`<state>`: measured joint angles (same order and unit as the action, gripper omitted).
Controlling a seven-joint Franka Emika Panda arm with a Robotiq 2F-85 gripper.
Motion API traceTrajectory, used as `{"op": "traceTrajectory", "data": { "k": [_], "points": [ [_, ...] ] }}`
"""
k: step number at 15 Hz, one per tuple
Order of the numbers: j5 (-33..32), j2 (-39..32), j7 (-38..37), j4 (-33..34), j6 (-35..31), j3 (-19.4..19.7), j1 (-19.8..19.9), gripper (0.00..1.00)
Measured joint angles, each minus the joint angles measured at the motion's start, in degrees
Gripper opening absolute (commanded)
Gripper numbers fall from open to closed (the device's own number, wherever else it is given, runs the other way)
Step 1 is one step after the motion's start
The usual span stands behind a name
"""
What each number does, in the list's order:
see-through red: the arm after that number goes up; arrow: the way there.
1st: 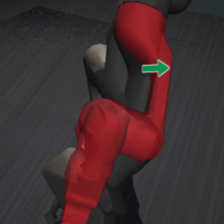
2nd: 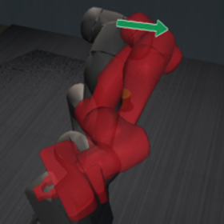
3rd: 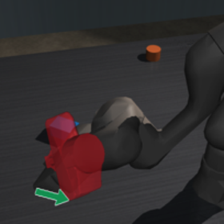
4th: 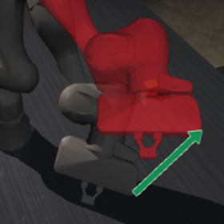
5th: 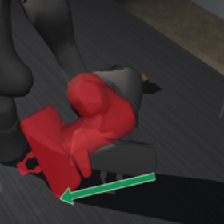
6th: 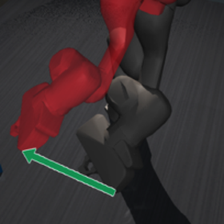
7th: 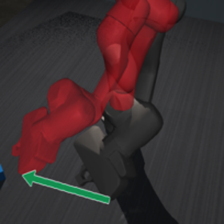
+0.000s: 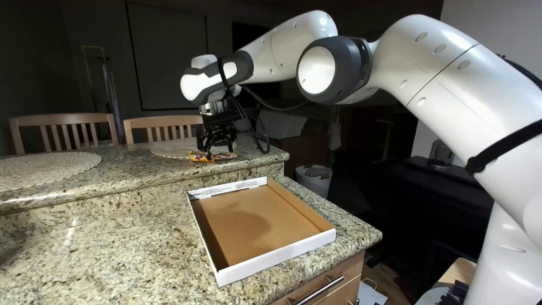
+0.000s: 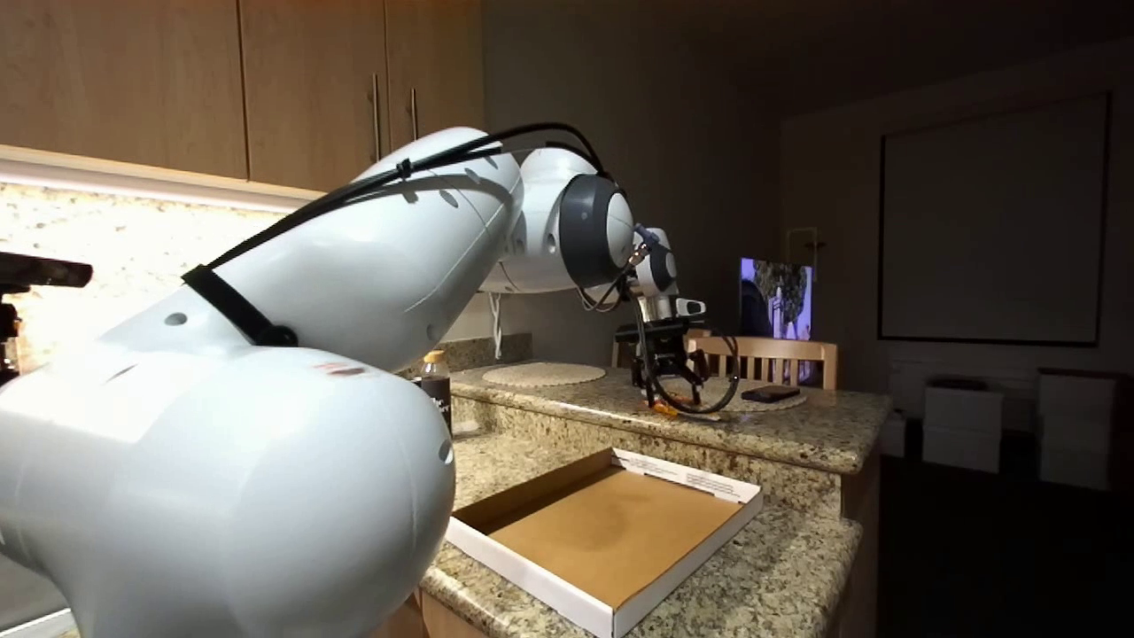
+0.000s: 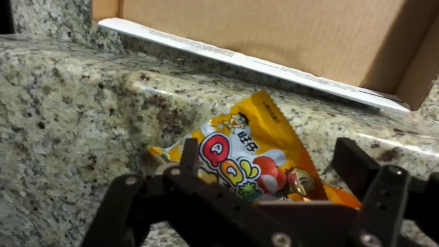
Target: Place two sachets from the counter on the box
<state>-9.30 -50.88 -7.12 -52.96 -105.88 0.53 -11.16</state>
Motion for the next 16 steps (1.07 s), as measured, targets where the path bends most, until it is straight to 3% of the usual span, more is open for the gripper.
{"op": "traceTrajectory", "data": {
  "k": [10, 14, 16],
  "points": [
    [-3.1, -2.99, 0.0, 3.74, 2.55, 2.26, -0.46, 0.08],
    [-3.1, -3.56, 0.0, 5.33, 5.56, 2.27, -0.42, 0.03],
    [-3.08, -4.12, 0.0, 6.5, 6.86, 2.27, -0.36, 0.07]
  ]
}}
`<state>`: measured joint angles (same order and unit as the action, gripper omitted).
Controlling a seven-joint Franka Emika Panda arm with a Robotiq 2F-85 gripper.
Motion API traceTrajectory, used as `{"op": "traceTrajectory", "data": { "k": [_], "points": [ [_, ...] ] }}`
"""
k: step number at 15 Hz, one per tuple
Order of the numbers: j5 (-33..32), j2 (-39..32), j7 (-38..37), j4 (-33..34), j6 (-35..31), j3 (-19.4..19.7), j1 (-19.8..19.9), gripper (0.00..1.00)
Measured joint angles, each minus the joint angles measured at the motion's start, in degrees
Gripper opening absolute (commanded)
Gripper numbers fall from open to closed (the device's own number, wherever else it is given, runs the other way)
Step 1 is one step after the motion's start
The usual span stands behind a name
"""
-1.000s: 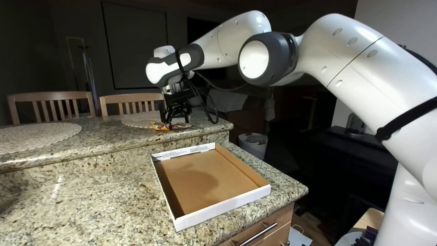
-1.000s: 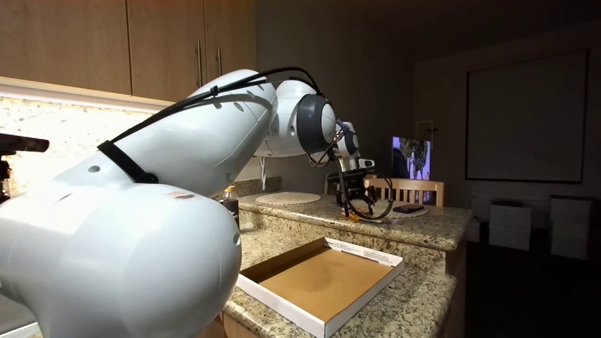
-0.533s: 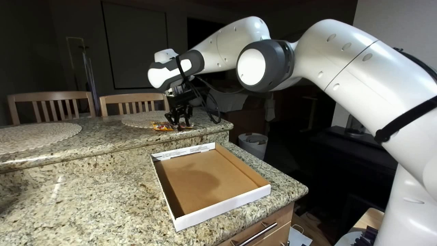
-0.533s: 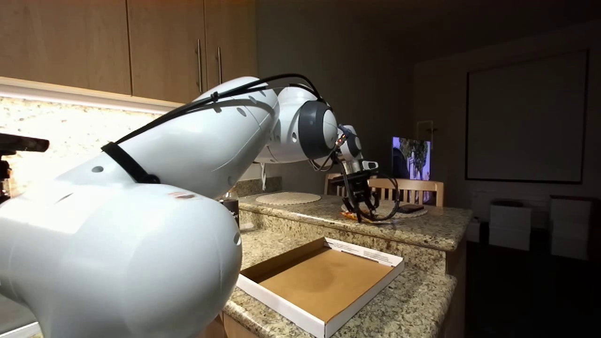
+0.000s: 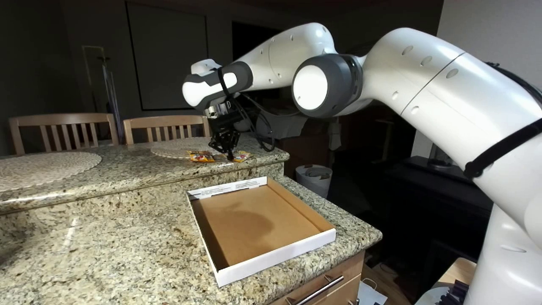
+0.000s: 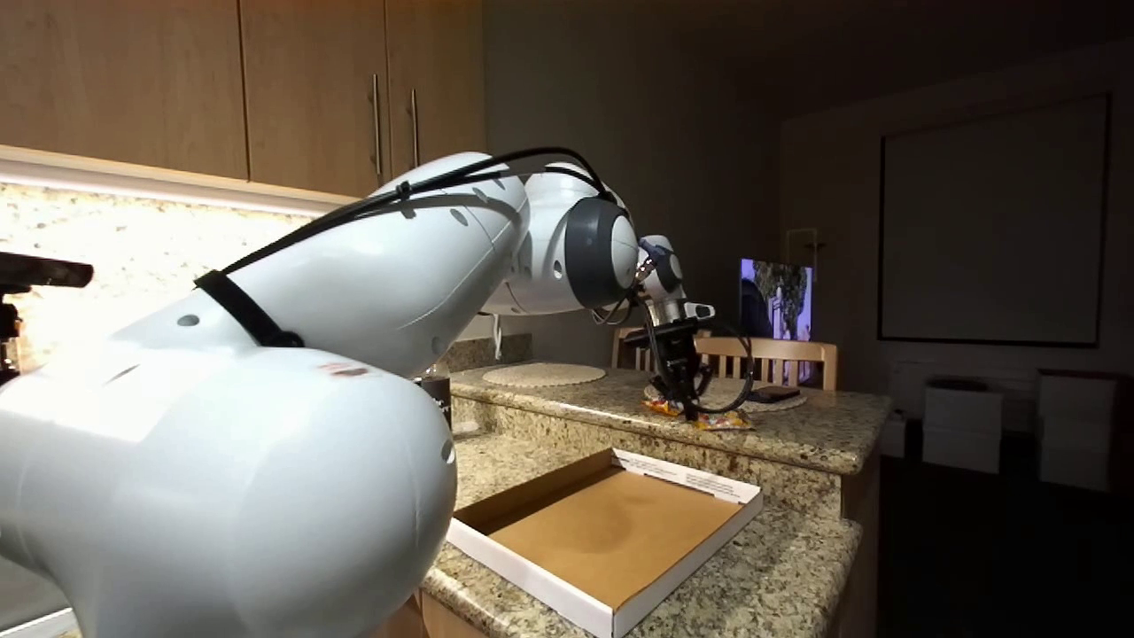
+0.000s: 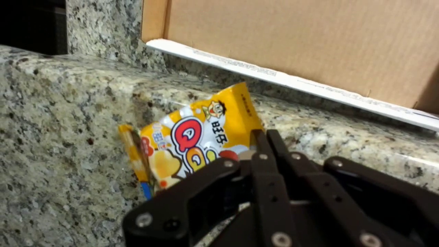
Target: Place two sachets from the counter on the box
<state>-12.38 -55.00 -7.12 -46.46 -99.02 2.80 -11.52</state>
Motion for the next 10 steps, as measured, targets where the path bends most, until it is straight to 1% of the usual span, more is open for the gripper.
{"op": "traceTrajectory", "data": {
  "k": [3, 5, 6, 9, 10],
  "points": [
    [0.04, -0.79, -0.01, 1.65, 0.73, 0.0, 0.09, 0.09],
    [0.05, -0.86, -0.04, 2.55, 0.73, 0.0, 0.1, 0.09],
    [0.09, -0.85, -0.06, 3.1, 0.73, 0.0, 0.1, 0.07],
    [0.39, -0.26, -0.13, 4.3, 0.73, -0.11, 0.08, 0.09],
    [0.42, 0.11, -0.24, 4.43, 0.72, -0.14, 0.08, 0.08]
  ]
}}
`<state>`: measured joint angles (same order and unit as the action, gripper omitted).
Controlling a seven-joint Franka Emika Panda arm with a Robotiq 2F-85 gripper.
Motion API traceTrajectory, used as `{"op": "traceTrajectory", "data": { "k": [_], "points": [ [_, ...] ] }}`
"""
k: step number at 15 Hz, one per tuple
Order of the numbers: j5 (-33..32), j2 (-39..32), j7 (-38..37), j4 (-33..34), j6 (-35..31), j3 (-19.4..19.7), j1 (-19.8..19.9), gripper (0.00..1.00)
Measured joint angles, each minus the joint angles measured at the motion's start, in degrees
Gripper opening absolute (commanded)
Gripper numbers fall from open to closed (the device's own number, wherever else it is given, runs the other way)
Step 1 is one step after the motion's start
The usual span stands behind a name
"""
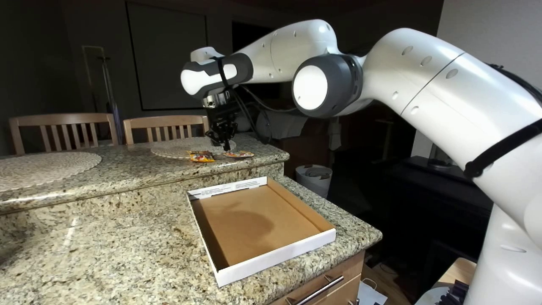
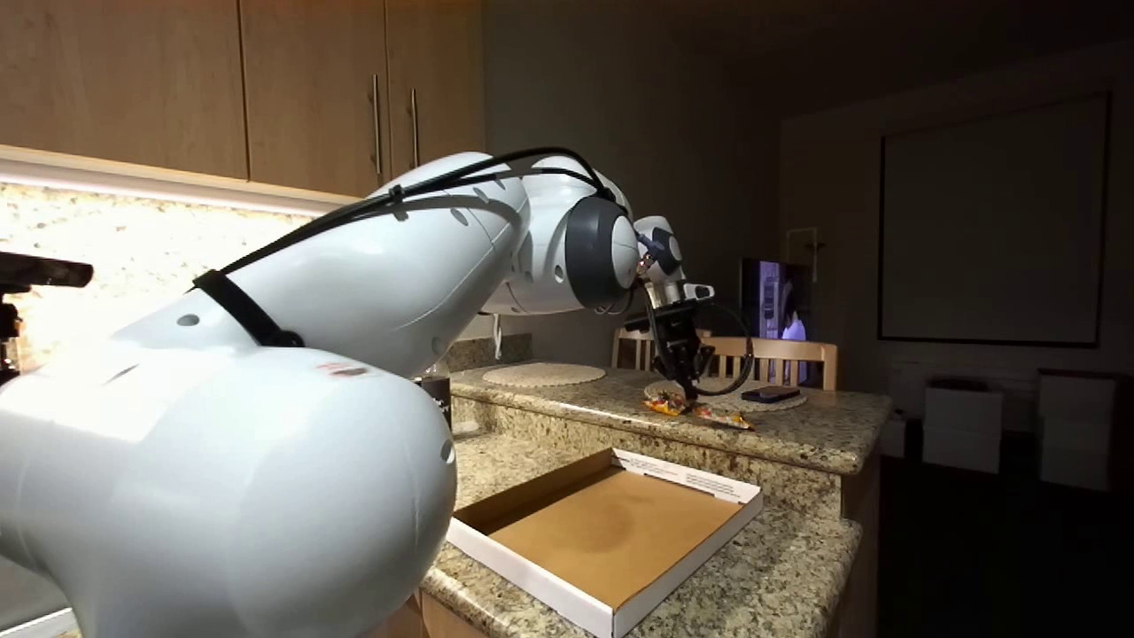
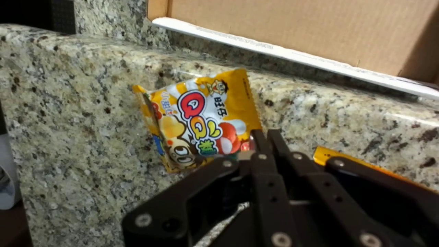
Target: Place two sachets from the counter on the box
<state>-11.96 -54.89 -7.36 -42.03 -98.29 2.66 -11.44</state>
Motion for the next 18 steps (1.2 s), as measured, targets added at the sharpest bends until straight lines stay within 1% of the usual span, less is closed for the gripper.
{"op": "traceTrajectory", "data": {
  "k": [1, 2, 3, 5, 8, 13, 15, 18],
  "points": [
    [0.03, 0.43, -0.28, 0.03, 0.0, 0.0, 0.01, 0.07],
    [0.07, 0.84, -0.72, 0.03, 0.0, 0.0, 0.03, 0.32],
    [0.13, 1.15, -1.23, 0.03, 0.0, 0.0, 0.08, 0.32],
    [0.19, 1.29, -2.5, -0.03, 0.0, 0.01, 0.14, 0.43],
    [0.21, 1.0, -2.99, -1.5, 0.71, -0.09, 0.11, 0.61],
    [-0.29, -0.19, -3.13, -4.9, 0.2, 0.33, -0.49, 0.94],
    [-1.1, -0.31, -3.22, -4.91, -0.96, 1.33, -0.86, 1.0],
    [-3.33, -0.32, -3.7, -4.91, -6.04, 3.35, -1.33, 1.0]
  ]
}}
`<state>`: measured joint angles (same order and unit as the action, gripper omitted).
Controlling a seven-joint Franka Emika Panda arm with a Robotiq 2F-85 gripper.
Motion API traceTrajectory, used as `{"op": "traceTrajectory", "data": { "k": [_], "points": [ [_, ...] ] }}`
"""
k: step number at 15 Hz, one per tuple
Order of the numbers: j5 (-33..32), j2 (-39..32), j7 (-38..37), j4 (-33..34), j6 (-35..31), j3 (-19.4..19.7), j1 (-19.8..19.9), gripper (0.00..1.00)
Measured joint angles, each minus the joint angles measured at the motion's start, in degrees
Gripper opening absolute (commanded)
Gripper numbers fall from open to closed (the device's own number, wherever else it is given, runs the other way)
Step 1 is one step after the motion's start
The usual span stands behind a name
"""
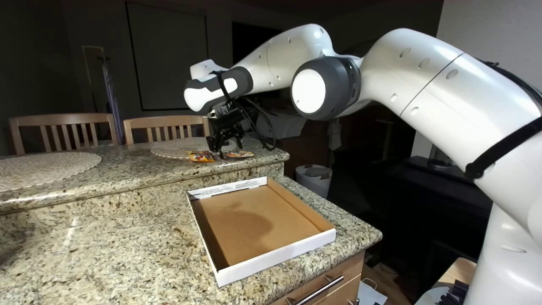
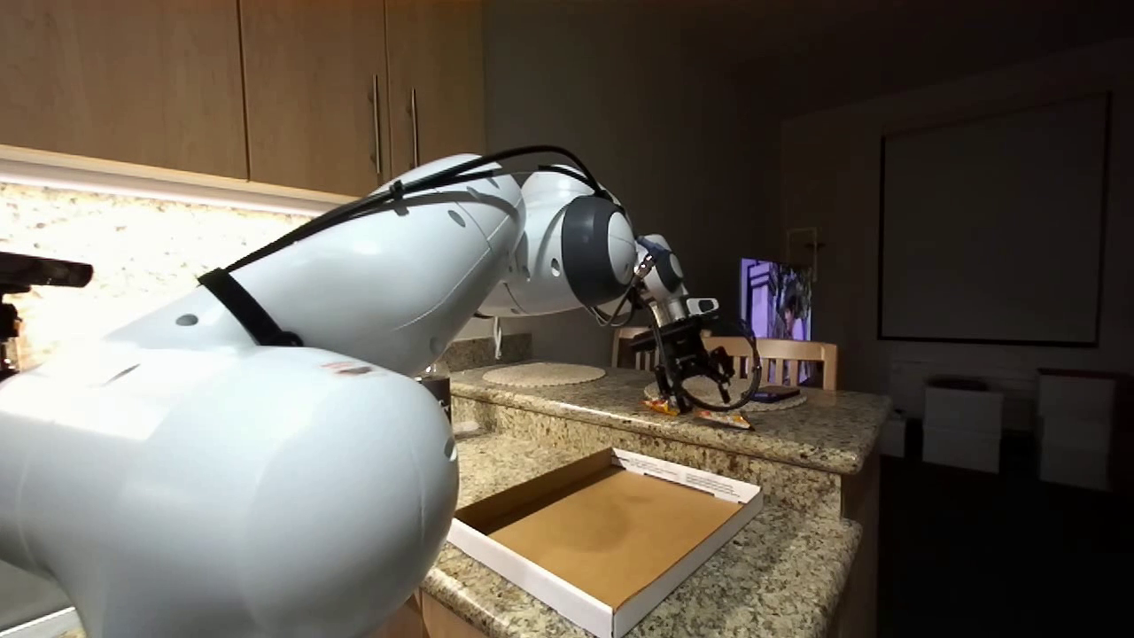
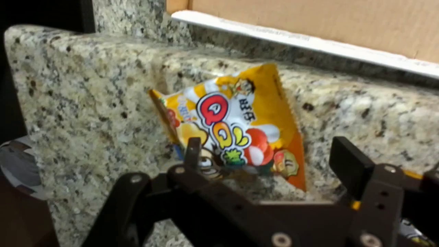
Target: Place two sachets from the counter on the box
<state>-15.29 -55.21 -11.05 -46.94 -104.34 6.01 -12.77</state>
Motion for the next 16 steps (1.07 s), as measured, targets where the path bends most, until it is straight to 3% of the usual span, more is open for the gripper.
{"op": "traceTrajectory", "data": {
  "k": [15, 16],
  "points": [
    [-1.2, -0.03, -1.87, -1.66, -2.46, 4.37, -0.93, 1.0],
    [-1.2, -0.04, -1.87, -1.91, -2.46, 4.57, -1.06, 0.75]
  ]
}}
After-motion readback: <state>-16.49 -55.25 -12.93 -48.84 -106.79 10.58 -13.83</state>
